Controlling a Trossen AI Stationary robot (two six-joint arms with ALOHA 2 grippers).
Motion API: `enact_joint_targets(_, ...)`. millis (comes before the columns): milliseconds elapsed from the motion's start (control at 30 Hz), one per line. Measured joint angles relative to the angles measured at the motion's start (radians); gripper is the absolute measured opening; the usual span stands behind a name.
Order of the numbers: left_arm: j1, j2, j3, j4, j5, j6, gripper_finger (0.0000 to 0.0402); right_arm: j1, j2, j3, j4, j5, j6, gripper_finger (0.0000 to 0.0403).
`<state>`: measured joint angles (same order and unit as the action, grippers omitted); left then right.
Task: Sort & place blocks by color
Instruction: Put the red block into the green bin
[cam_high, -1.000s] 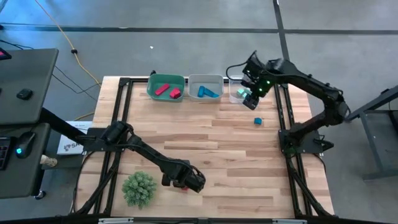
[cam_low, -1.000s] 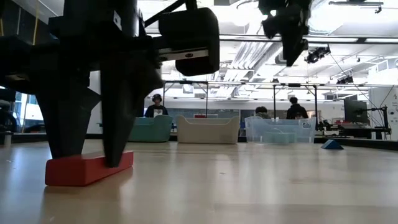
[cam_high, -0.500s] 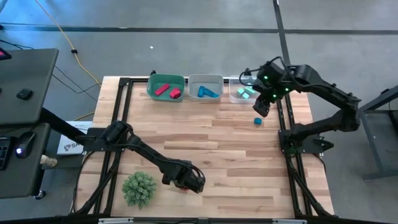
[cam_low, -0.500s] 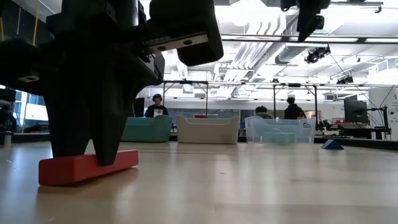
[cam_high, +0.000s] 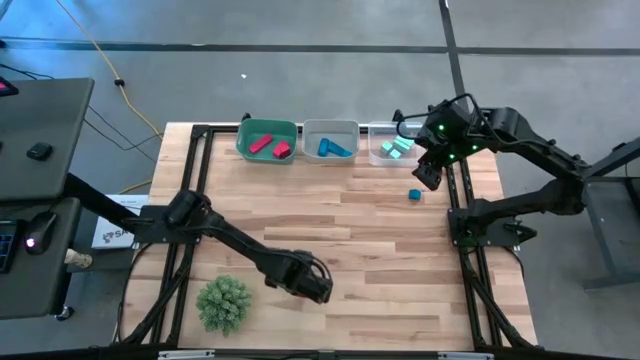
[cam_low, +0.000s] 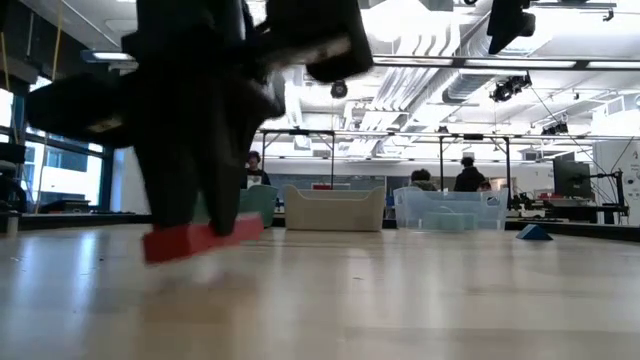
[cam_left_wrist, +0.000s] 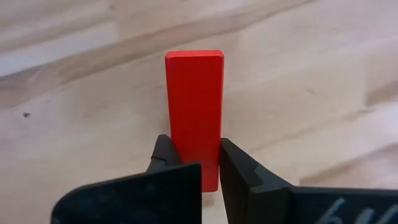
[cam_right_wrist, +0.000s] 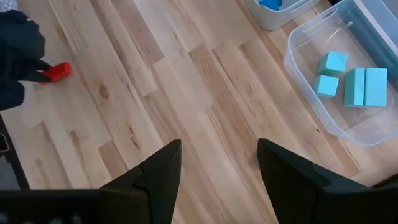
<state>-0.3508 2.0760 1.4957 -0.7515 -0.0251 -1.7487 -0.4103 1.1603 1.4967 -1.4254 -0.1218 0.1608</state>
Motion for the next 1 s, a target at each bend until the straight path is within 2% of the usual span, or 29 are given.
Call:
enact_joint_targets(167,0.025,-0.037,0.002,-0.015,0.001,0.057,0.0,0.0,0.0,0.0,0.0,0.001,0.0,0.0199)
enact_joint_targets(500,0.128,-0.126,0.004,-0.071,-0.073,0.221,0.0,-0.001,0.002,0.0,0.036,0.005,-0.003,0.0199)
enact_joint_targets(800,0.301,-0.223,0.003,-0.149,-0.114,0.464,0.0,-0.002,0.004,0.0,0.066,0.011,-0.053,0.0199)
enact_joint_targets(1000,0.441,-0.269,0.007,-0.117,-0.118,0.635,0.0,-0.017,0.005,0.0,0.082,0.017,-0.098,0.0199)
